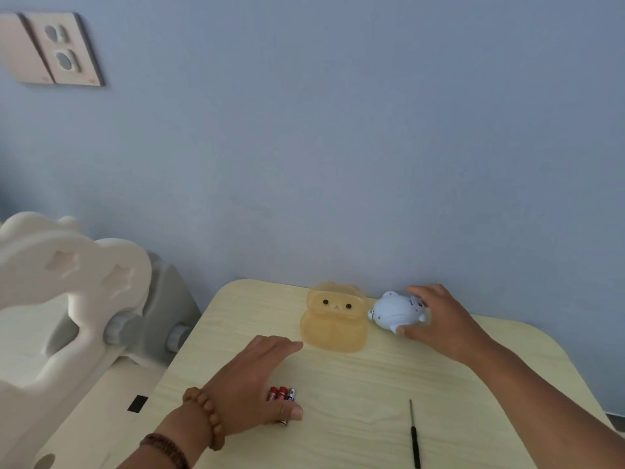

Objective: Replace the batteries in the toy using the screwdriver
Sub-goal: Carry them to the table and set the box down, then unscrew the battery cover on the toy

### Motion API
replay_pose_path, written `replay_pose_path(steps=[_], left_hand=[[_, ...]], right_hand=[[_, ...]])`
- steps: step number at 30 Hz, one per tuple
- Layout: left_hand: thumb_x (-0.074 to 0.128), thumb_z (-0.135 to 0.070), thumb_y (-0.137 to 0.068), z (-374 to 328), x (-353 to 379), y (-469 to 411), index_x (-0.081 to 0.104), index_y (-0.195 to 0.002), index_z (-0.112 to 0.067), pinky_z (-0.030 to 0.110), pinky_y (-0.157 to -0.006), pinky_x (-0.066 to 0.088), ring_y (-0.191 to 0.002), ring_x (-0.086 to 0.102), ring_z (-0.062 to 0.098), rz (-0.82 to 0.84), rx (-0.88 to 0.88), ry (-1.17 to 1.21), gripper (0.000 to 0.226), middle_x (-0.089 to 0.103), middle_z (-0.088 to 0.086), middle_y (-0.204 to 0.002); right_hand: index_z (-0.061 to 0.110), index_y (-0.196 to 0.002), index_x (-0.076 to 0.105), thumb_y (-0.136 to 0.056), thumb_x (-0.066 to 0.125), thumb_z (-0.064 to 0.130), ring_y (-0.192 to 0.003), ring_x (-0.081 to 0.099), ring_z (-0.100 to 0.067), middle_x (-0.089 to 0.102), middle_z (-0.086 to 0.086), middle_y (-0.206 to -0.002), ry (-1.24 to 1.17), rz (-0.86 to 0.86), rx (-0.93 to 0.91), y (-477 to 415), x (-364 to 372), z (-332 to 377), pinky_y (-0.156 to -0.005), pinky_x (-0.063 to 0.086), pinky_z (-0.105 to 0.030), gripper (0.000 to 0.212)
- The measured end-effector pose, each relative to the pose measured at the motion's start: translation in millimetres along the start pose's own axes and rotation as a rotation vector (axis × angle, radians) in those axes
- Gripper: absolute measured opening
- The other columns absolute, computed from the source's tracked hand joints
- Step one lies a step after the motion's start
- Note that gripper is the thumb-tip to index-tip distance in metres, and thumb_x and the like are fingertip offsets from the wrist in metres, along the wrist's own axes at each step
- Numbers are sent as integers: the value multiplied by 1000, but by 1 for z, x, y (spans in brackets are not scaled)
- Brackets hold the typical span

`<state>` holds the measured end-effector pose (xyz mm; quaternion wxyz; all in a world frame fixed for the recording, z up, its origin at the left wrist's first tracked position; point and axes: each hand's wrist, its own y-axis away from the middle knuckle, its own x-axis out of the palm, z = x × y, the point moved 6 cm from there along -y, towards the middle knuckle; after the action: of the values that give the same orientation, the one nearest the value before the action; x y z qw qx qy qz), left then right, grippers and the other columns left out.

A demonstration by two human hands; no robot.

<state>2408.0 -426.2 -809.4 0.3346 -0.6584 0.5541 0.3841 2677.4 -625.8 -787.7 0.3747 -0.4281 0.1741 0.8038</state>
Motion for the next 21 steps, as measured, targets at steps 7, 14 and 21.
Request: replay_pose_path(steps=[7,14,21], left_hand=[[46,-85,-67,-3,-7,-9,24,-148,-39,18,-110,28,-131,22,-7,-37,-19,27,96,29,-26,-140],[46,-79,-73,-19,-11,-18,26,-147,-38,16,-106,31,-127,26,-8,-104,-9,8,88,32,-26,-136],[43,-77,-78,-38,-13,-22,27,-146,-38,10,-100,30,-123,25,-13,-202,25,-20,80,32,-28,-134]], right_hand=[[28,-133,56,-64,92,36,-107,55,-13,46,8,-129,61,56,-17,-9,8,7,-92,49,-30,78],[25,-120,59,-53,98,38,-96,55,-11,50,3,-118,-37,5,76,-6,11,-7,-77,42,-24,78],[22,-102,55,-50,99,35,-89,62,-12,62,4,-104,-205,-78,239,9,2,-28,-67,48,-30,69]])
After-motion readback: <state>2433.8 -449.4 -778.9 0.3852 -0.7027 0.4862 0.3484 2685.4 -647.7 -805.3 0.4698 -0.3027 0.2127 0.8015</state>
